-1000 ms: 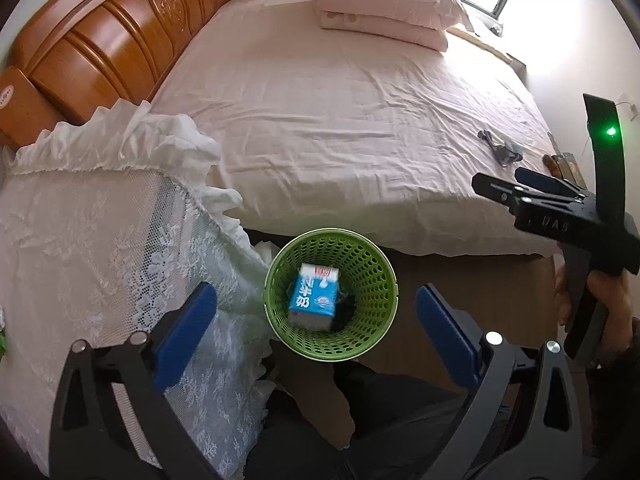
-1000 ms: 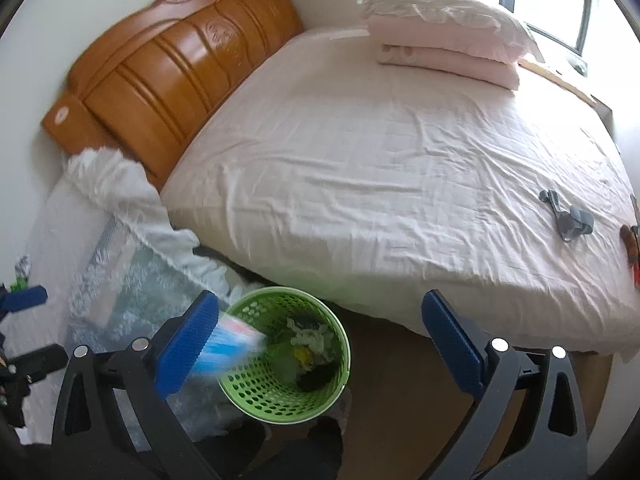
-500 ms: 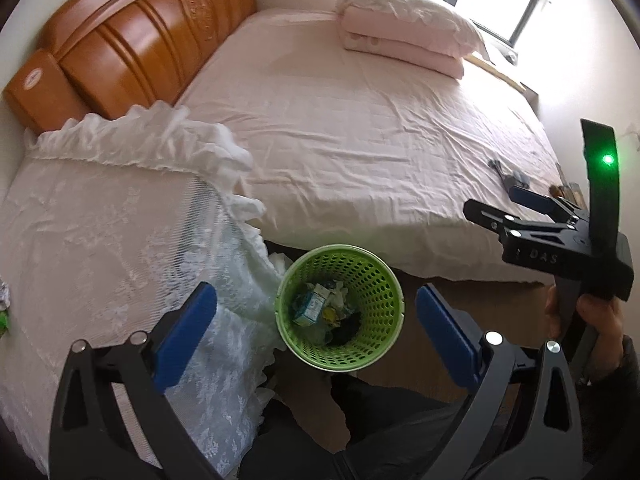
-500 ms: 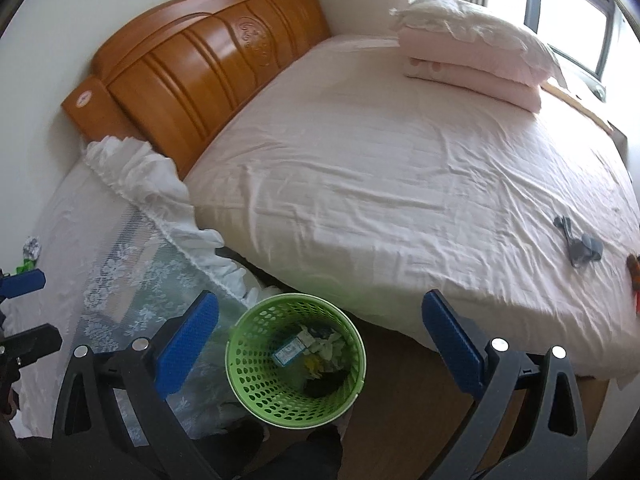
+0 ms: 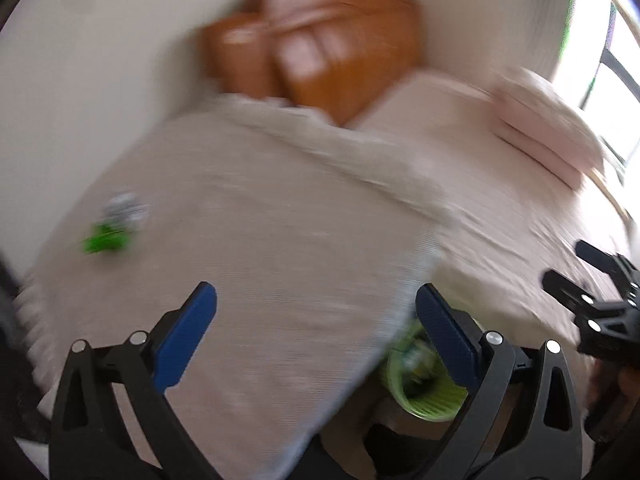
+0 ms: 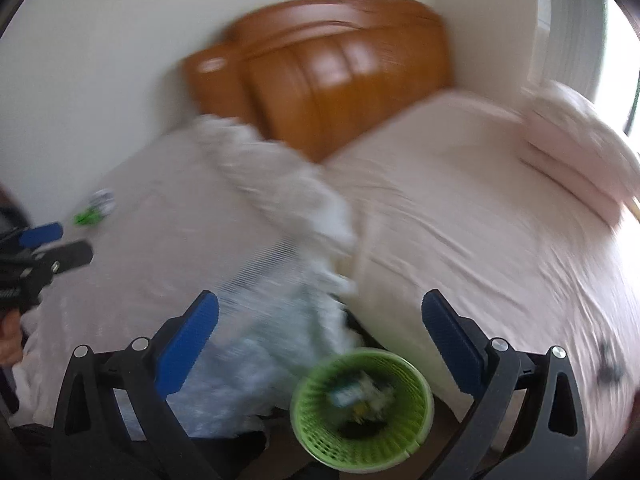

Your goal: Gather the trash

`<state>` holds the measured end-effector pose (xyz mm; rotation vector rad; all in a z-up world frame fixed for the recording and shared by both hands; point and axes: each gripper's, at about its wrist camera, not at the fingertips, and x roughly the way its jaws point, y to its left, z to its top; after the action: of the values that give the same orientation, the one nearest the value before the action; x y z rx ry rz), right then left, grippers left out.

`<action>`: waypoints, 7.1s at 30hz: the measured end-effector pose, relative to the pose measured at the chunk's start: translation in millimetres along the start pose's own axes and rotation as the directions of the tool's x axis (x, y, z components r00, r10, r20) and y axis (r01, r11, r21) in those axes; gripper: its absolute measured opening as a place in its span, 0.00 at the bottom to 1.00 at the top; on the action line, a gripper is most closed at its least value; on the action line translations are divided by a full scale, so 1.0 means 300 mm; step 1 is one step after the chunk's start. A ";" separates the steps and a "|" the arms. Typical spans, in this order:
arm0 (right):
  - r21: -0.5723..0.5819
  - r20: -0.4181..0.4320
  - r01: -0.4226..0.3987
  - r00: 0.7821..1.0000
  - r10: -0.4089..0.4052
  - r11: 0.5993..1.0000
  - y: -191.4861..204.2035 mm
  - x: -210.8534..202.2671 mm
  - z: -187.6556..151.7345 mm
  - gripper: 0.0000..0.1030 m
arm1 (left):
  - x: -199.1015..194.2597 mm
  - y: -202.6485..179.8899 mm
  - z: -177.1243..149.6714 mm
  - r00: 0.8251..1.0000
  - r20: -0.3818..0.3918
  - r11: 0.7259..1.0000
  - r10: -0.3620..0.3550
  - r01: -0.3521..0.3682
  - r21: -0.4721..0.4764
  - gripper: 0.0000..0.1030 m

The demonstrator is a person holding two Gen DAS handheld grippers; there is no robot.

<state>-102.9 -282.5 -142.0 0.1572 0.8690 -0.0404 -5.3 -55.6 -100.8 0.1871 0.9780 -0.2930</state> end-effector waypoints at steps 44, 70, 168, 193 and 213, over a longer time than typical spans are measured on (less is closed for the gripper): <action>-0.432 -0.301 -0.433 0.896 0.327 0.791 1.247 0.976 0.543 0.46 | 0.323 0.921 -0.011 0.982 -0.140 0.876 0.130 -0.180 -0.448 0.93; -0.260 -0.196 -0.344 0.934 0.299 0.902 0.849 0.737 0.512 0.47 | 0.619 0.952 0.121 0.977 -0.196 0.879 0.080 -0.162 -0.449 0.63; -0.158 0.358 -0.089 0.923 0.141 0.983 0.325 -0.276 0.482 0.98 | -0.410 0.180 0.301 0.921 0.334 0.967 0.203 -0.134 -0.217 0.93; -0.133 0.362 -0.055 0.927 0.100 0.990 0.347 -0.303 0.484 0.98 | -0.378 0.211 0.313 0.945 0.290 0.967 0.149 -0.078 -0.243 0.93; -0.139 0.355 -0.062 0.928 0.108 0.988 0.354 -0.306 0.475 0.98 | -0.383 0.199 0.312 0.947 0.287 0.970 0.143 -0.077 -0.231 0.93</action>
<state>-43.7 -202.3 31.5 0.0651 0.4921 0.0658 27.5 -7.5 48.0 -0.0040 0.6855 -0.1048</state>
